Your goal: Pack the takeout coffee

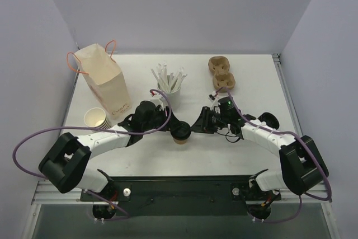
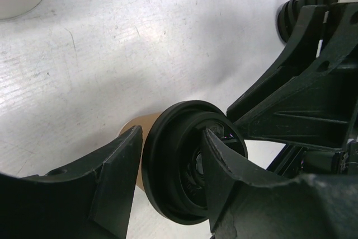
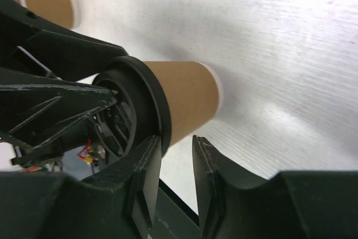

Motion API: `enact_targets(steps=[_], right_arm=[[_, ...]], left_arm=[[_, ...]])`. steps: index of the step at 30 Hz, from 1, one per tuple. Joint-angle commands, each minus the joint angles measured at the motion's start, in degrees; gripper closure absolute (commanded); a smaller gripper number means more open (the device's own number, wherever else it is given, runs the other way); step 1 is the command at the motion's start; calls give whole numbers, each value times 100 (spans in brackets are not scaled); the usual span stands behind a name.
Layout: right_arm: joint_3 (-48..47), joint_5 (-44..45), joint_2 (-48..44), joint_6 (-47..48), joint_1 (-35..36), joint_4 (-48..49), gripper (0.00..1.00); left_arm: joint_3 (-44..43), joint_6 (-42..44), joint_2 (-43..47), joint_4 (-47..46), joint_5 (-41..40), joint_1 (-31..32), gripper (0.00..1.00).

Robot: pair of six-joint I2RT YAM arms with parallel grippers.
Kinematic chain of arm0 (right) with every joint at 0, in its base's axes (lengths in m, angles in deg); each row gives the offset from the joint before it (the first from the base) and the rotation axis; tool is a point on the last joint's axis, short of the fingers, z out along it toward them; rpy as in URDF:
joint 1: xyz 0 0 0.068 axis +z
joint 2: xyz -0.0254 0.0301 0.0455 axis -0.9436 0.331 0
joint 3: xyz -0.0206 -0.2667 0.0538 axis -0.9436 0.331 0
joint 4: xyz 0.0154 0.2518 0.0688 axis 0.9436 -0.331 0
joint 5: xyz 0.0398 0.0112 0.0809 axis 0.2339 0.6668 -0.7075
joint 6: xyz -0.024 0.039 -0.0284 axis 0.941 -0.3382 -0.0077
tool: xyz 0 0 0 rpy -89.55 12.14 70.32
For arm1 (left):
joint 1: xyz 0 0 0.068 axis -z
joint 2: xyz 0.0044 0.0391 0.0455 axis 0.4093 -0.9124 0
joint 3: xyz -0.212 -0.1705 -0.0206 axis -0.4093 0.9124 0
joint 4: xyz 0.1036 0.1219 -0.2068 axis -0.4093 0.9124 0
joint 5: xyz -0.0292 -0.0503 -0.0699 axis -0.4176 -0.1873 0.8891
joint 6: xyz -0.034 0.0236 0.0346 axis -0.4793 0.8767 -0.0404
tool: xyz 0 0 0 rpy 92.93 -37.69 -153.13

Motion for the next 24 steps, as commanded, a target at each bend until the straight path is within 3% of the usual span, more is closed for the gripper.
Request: enact_targets(steps=[1, 5, 13, 18, 24], right_arm=[[-533, 723, -357, 514, 40, -1519, 69], [-1017, 775, -594, 637, 49, -1984, 60], [-1404, 1100, -560, 559, 329, -2337, 58], [-1571, 1741, -533, 208, 724, -2627, 58], [-1861, 2085, -411, -4, 1155, -2741, 58]], left_arm=[[-53, 363, 78, 1869, -127, 66, 44], [-614, 450, 219, 2193, 14, 40, 41], [-1442, 688, 623, 2747, 40, -66, 36], [-1495, 802, 922, 3134, -100, -110, 36], [-942, 759, 1195, 3135, -259, -110, 40]])
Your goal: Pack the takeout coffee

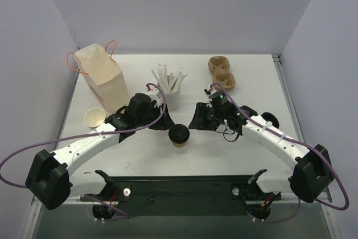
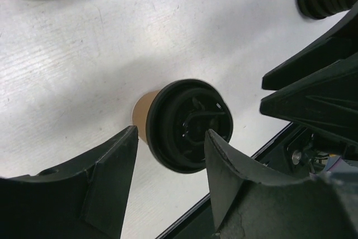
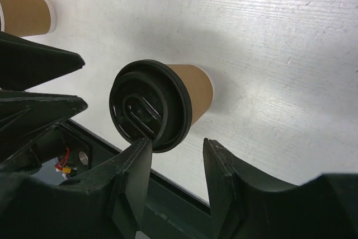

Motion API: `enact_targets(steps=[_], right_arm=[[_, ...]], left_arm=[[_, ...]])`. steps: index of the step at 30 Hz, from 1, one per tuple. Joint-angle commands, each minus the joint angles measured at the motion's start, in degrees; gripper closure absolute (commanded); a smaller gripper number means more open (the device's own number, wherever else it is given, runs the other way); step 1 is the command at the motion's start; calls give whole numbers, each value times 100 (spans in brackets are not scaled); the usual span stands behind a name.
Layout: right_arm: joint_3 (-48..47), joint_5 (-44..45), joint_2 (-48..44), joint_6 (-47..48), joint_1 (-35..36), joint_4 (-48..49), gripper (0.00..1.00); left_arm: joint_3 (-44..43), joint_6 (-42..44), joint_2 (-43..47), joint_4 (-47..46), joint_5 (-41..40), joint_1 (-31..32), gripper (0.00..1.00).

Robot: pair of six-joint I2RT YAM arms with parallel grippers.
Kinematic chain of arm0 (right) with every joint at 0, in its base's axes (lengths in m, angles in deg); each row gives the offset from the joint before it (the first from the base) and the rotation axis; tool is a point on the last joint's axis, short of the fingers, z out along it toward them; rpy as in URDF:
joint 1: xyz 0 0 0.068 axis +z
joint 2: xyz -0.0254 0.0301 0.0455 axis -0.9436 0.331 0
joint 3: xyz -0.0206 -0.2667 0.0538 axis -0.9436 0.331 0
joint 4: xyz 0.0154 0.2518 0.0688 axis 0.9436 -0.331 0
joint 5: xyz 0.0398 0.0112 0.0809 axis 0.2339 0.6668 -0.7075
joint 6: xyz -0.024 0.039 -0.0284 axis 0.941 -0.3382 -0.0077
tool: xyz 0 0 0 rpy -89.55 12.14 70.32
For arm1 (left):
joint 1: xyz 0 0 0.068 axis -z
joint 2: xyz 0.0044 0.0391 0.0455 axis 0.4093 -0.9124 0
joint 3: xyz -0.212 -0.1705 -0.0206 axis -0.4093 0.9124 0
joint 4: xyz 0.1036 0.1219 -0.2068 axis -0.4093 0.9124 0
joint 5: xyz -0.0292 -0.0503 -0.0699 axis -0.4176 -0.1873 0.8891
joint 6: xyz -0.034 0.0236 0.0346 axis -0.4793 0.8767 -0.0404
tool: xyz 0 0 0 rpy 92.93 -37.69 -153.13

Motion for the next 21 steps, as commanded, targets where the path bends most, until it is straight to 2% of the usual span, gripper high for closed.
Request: enact_targets(steps=[1, 12, 21], right_arm=[[-432, 424, 164, -227, 321, -260, 58], [-995, 1091, 982, -96, 769, -788, 58], [-732, 1390, 1290, -34, 936, -876, 68]], left_arm=[[333, 75, 227, 51, -108, -22, 41], [939, -93, 113, -477, -20, -23, 44], [1528, -391, 279, -459, -354, -14, 51]])
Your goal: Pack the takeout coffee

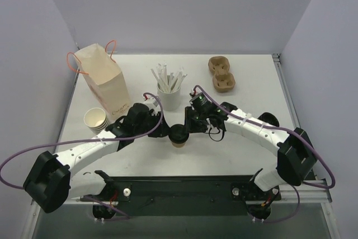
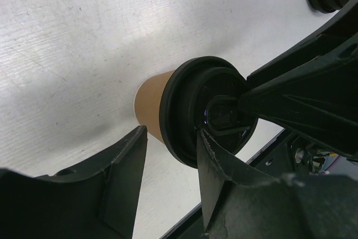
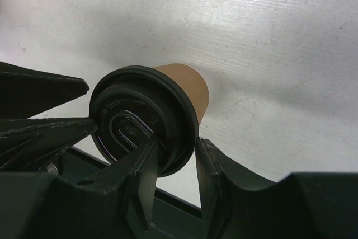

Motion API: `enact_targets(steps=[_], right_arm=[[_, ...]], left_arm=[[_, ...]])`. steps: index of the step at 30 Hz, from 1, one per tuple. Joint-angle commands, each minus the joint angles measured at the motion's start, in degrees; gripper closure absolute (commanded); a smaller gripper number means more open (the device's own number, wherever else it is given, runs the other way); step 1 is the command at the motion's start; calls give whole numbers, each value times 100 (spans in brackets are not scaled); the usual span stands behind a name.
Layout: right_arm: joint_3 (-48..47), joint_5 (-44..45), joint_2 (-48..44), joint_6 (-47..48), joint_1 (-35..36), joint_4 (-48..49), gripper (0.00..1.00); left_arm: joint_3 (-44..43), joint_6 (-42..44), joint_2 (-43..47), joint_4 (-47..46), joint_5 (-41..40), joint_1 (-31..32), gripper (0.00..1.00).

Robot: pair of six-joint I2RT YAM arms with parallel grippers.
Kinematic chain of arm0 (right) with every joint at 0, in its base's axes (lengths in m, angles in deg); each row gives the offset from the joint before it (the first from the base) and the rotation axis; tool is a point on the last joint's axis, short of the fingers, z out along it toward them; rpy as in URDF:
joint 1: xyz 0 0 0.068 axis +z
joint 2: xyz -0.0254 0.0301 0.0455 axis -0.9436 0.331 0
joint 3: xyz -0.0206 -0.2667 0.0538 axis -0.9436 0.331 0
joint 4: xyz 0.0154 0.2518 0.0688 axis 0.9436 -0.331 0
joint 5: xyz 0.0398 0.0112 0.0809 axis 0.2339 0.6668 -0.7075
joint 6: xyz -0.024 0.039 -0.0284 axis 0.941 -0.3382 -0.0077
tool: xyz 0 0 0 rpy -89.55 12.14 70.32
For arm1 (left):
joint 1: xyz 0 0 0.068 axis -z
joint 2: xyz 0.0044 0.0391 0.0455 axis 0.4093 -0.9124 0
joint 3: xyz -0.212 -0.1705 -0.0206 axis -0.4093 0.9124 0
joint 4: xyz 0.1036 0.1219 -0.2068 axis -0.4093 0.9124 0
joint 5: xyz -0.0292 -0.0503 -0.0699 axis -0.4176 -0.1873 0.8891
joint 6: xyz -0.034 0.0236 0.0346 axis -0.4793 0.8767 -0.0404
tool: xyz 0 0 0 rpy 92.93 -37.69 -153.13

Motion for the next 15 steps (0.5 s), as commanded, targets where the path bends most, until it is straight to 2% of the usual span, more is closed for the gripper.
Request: enact_targets(steps=[1, 8, 12, 15], right_arm=[[143, 499, 151, 62, 62, -340, 70], [398, 614, 99, 62, 71, -270, 73], [503, 675, 37, 62, 62, -261, 74], [565, 675, -7, 71, 71, -235, 74]], left_arm=[[588, -92, 100, 201, -415, -25, 52], [739, -136, 92, 121, -502, -25, 58], [905, -242, -197, 165, -661, -25, 60], [1203, -338, -347, -167, -688, -25, 60]])
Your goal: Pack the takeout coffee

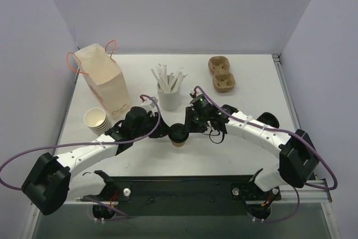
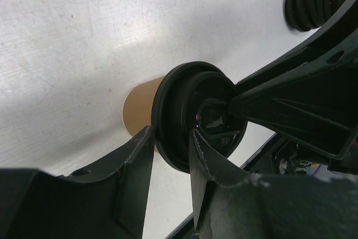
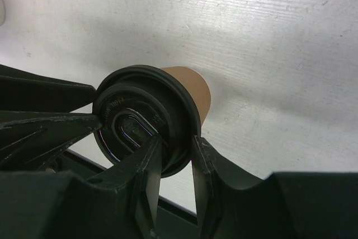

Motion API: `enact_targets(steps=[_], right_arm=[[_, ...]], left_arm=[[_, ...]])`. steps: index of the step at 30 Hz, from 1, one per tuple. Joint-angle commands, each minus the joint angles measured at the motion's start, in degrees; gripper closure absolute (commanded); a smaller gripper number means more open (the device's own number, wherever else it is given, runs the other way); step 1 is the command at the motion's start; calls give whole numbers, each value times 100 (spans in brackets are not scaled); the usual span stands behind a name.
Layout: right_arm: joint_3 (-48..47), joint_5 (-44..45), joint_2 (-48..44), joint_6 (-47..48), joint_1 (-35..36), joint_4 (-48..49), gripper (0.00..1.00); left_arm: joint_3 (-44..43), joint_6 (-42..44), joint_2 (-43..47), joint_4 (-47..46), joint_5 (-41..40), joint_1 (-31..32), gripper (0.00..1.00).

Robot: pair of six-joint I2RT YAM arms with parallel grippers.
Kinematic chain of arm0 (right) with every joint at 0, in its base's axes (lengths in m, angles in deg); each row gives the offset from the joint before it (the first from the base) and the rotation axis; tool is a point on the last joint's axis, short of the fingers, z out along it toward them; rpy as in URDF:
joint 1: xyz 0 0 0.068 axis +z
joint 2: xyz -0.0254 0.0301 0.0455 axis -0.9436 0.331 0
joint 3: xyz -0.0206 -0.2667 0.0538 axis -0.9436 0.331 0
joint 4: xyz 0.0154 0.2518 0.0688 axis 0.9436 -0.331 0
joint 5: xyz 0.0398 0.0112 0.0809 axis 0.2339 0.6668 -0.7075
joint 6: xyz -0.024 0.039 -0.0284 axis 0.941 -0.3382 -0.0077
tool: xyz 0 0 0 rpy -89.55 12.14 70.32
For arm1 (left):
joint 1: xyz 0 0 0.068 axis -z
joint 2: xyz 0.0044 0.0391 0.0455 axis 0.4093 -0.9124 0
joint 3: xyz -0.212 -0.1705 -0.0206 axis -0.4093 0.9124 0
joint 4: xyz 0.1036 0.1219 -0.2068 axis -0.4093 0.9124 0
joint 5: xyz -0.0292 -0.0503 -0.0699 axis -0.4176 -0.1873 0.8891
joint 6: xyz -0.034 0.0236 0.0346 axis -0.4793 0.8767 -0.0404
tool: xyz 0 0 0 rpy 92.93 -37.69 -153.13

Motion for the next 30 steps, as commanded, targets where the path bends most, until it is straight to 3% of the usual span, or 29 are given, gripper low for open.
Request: enact_targets(steps=[1, 9, 16, 26, 30], right_arm=[[395, 492, 96, 106, 14, -561, 74], [448, 413, -98, 220, 23, -411, 74], [132, 368, -10, 247, 23, -490, 83], [-281, 395, 17, 334, 23, -833, 100], [-510, 526, 17, 413, 5, -1166, 100]], left_arm=[[750, 86, -507, 572, -650, -38, 60], [1042, -29, -262, 508, -554, -38, 60], [-136, 340, 301, 1423, -536, -73, 49], [-1604, 1148, 608, 2645, -606, -214, 43], [-1947, 1709, 837, 3154, -764, -222, 41]])
